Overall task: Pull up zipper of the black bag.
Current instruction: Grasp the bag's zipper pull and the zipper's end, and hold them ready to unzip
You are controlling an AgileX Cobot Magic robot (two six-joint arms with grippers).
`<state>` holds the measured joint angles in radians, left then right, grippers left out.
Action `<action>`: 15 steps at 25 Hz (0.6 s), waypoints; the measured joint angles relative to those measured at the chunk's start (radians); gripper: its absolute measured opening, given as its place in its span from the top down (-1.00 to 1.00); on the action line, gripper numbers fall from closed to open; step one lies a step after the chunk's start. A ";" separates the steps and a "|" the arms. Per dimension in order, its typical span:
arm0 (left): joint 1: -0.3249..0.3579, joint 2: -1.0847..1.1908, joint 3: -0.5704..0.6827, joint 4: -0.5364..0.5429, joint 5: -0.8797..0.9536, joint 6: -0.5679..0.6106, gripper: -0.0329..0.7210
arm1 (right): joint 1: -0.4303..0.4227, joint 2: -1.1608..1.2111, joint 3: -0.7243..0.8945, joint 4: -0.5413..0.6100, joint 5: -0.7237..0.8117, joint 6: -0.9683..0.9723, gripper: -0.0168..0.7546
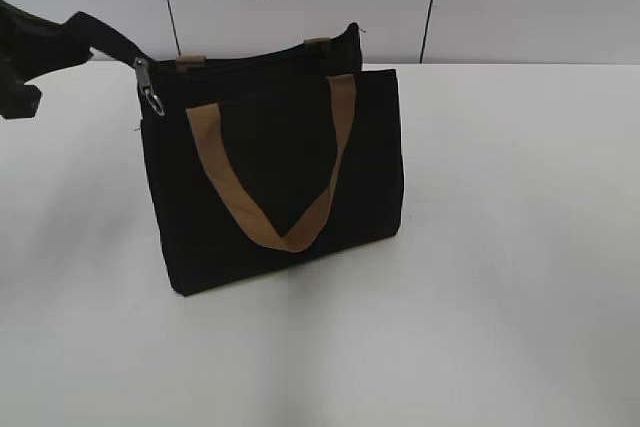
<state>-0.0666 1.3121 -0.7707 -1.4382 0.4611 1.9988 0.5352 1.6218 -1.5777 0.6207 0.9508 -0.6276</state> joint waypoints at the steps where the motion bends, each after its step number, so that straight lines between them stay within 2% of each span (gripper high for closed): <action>1: 0.000 -0.008 0.000 0.000 -0.011 0.000 0.86 | 0.020 0.026 -0.019 0.000 -0.022 0.020 0.07; 11: 0.000 -0.039 0.007 0.000 -0.085 0.000 0.86 | 0.183 0.218 -0.062 0.003 -0.237 0.101 0.07; 15: 0.000 -0.039 0.007 0.000 -0.085 0.000 0.86 | 0.195 0.266 -0.062 0.006 -0.269 0.099 0.07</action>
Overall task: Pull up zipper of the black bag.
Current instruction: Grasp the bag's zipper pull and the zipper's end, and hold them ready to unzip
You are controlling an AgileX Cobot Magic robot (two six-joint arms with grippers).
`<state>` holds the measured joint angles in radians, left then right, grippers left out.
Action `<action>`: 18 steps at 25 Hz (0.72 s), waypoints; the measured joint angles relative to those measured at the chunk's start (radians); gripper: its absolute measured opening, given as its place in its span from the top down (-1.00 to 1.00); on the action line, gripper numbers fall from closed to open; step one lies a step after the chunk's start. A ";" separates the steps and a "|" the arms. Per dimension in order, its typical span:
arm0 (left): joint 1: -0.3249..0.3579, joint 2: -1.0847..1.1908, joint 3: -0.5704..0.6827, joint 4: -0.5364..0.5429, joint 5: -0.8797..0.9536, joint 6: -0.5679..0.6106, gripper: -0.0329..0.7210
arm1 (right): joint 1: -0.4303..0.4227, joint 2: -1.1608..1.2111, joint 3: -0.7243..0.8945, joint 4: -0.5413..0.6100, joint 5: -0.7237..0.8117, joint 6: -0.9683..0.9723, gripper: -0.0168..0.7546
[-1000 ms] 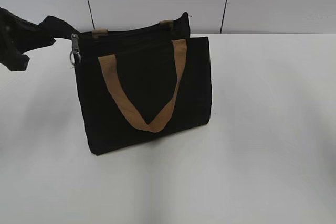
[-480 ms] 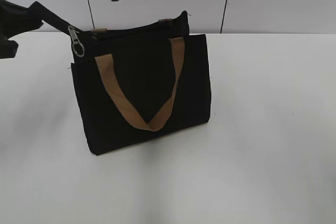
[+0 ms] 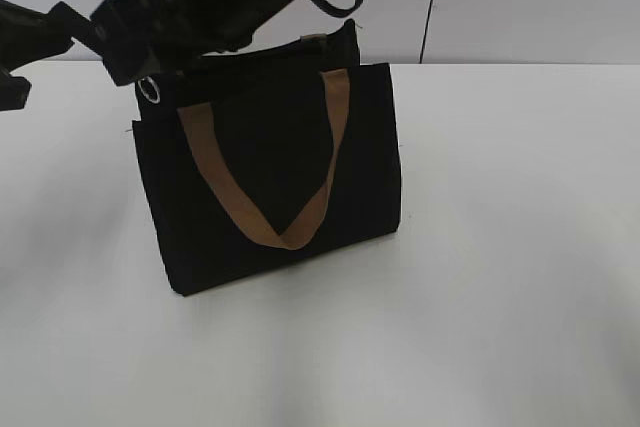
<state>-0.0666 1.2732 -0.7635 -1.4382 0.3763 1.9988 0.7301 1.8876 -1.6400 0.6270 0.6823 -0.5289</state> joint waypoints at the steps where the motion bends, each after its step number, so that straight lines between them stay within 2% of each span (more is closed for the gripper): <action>1: 0.000 0.000 0.000 0.000 0.000 0.000 0.86 | 0.000 0.012 0.000 -0.001 -0.004 -0.011 0.07; 11: 0.000 0.000 0.000 0.000 0.000 0.000 0.86 | 0.000 0.091 0.000 -0.002 -0.068 -0.114 0.08; 18: 0.000 0.000 0.000 0.000 0.018 0.000 0.86 | 0.000 0.113 -0.001 0.000 -0.114 -0.119 0.27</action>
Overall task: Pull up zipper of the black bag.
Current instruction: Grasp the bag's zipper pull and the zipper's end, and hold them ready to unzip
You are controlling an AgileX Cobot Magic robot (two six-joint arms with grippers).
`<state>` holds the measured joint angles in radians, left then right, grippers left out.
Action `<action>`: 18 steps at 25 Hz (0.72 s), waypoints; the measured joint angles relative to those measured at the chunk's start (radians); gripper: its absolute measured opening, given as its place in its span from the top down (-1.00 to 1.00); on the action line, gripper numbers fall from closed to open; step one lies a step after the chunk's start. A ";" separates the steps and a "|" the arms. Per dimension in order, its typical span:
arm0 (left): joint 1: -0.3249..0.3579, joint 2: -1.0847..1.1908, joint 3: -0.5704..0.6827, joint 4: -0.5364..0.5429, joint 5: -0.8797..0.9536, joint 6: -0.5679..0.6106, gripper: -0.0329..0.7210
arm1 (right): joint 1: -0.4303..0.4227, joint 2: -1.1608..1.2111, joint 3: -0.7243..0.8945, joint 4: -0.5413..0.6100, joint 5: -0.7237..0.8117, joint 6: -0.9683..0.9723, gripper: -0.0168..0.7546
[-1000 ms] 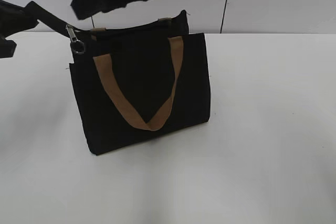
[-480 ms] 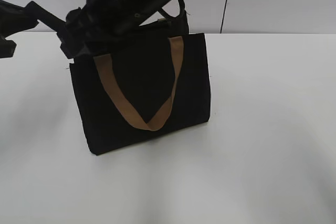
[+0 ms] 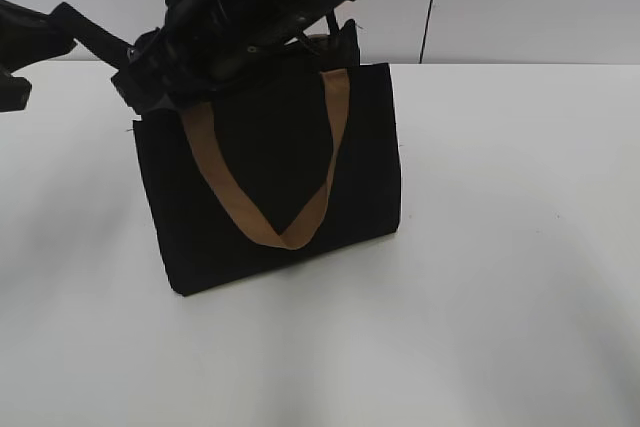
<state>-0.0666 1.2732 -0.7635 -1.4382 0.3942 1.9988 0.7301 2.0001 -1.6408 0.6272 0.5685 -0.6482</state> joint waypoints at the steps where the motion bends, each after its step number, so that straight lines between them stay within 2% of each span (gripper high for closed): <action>1: 0.000 0.000 0.000 0.000 0.002 0.000 0.86 | 0.000 0.002 0.000 0.000 -0.001 0.000 0.28; 18: 0.000 0.000 0.000 0.000 0.005 0.000 0.86 | 0.000 0.002 0.000 0.095 0.038 -0.002 0.30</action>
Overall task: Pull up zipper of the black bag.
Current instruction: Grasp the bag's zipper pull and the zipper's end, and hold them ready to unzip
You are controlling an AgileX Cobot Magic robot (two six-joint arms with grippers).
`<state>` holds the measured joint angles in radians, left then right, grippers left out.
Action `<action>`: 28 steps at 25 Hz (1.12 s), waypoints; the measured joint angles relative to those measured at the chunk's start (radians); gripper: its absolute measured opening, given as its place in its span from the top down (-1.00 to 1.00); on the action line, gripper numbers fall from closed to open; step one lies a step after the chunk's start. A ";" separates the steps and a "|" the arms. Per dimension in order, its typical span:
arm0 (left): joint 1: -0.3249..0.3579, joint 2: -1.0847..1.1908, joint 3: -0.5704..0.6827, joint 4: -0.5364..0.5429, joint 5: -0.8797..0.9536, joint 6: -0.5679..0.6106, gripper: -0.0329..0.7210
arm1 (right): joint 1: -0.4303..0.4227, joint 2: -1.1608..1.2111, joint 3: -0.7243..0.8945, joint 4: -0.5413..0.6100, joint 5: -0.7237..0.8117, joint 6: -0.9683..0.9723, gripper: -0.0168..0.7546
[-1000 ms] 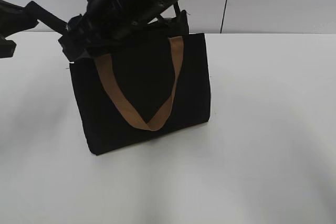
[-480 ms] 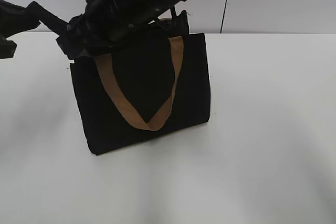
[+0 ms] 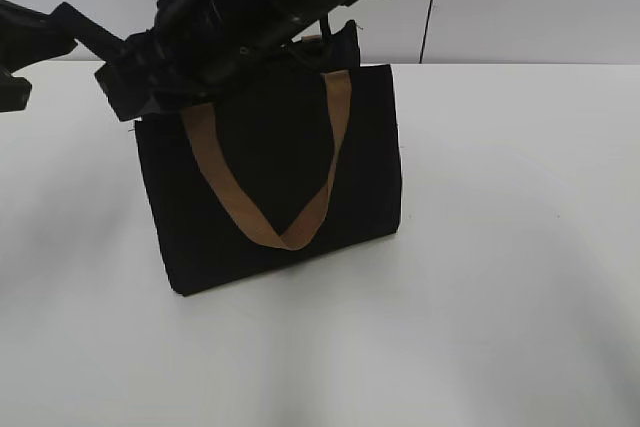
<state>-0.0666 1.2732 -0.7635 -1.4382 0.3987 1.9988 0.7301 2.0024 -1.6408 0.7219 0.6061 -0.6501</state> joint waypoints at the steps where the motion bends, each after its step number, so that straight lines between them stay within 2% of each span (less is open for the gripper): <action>1: 0.000 0.000 0.000 0.000 0.000 0.000 0.86 | 0.000 0.000 0.000 0.000 -0.006 0.000 0.30; 15: 0.000 0.000 0.000 0.000 0.001 0.000 0.86 | 0.000 0.035 0.000 0.007 -0.085 -0.006 0.31; 24: 0.000 0.000 0.000 0.000 0.002 0.000 0.86 | 0.000 0.035 0.000 0.007 -0.088 -0.004 0.48; 26: 0.000 0.000 0.000 0.000 0.002 0.000 0.86 | 0.000 0.035 0.000 0.007 -0.098 -0.003 0.60; 28: 0.000 0.000 0.000 0.000 0.002 0.000 0.86 | 0.000 0.035 0.000 0.007 -0.111 -0.002 0.82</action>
<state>-0.0666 1.2732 -0.7635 -1.4382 0.4006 1.9988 0.7301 2.0370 -1.6408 0.7288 0.4954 -0.6524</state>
